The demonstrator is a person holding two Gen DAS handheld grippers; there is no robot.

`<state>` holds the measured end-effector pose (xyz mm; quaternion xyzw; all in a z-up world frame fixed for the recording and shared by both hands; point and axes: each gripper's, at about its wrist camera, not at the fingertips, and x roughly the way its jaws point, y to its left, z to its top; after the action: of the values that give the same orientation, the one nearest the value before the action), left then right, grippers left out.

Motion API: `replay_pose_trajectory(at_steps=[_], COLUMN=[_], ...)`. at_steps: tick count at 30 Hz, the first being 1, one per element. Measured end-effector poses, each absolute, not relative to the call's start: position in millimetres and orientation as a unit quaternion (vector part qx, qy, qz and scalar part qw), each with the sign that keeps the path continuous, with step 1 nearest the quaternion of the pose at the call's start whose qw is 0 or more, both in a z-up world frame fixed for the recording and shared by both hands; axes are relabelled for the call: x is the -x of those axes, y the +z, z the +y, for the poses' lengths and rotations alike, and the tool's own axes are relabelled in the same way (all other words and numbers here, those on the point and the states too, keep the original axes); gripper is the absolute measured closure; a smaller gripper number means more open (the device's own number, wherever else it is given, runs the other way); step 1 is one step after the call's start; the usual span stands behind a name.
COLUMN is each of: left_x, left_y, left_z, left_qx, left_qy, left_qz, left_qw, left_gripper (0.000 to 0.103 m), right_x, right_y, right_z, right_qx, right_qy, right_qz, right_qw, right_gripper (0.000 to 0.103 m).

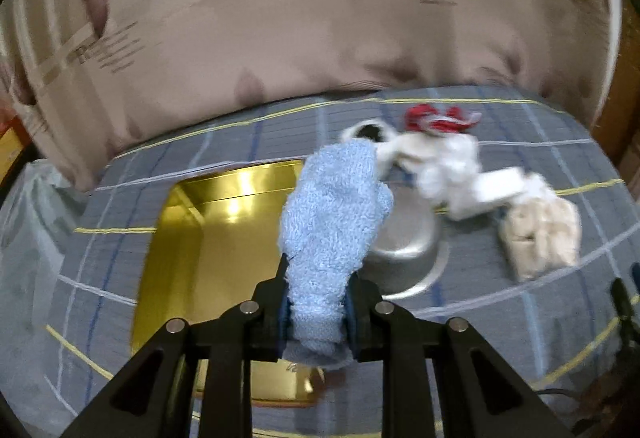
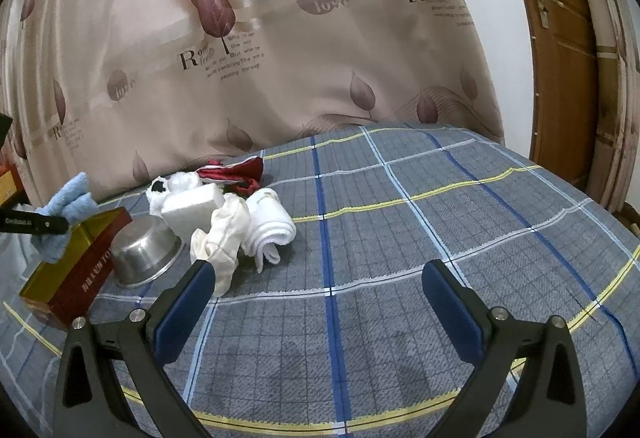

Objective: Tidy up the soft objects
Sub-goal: 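Close the left gripper on the blue towel and lift it, then lower the blue towel into the gold tin and open the left gripper, then move the right gripper toward the cream cloth scrunchie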

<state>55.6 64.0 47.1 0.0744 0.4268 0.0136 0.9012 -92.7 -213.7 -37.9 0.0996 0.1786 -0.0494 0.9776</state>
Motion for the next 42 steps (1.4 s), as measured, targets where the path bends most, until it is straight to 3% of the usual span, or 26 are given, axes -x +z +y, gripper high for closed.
replay_pose_trajectory(at_steps=[12,24,32,37,40,42], left_x=[-110,-122,-87,-35,-2,19], left_y=[3,-13,39,51,49,44], left_z=[132,151,170,159,146,138], left_qx=[-0.079,-0.087,-0.008,0.017,0.010,-0.004], left_qy=[0.071,0.102,0.103,0.092,0.075,0.080], left_qz=[0.489,0.497,0.423,0.421,0.425,0.434], left_qw=[0.866,0.857,0.900,0.902,0.902,0.897], left_gripper=[0.080,0.060,0.058,0.057,0.056,0.056], right_x=[84,78,76,75,70,69], right_y=[-39,-41,-41,-42,-41,-39], right_z=[-208,-204,-203,-201,-199,-194], right_qx=[-0.081,-0.069,-0.066,-0.065,-0.065,-0.070], right_qy=[-0.054,-0.055,-0.060,-0.054,-0.047,-0.025], right_qz=[0.201,0.217,0.221,0.225,0.243,0.254], right_qw=[0.975,0.972,0.971,0.971,0.967,0.964], right_gripper=[0.000,0.000,0.000,0.001,0.013,0.014])
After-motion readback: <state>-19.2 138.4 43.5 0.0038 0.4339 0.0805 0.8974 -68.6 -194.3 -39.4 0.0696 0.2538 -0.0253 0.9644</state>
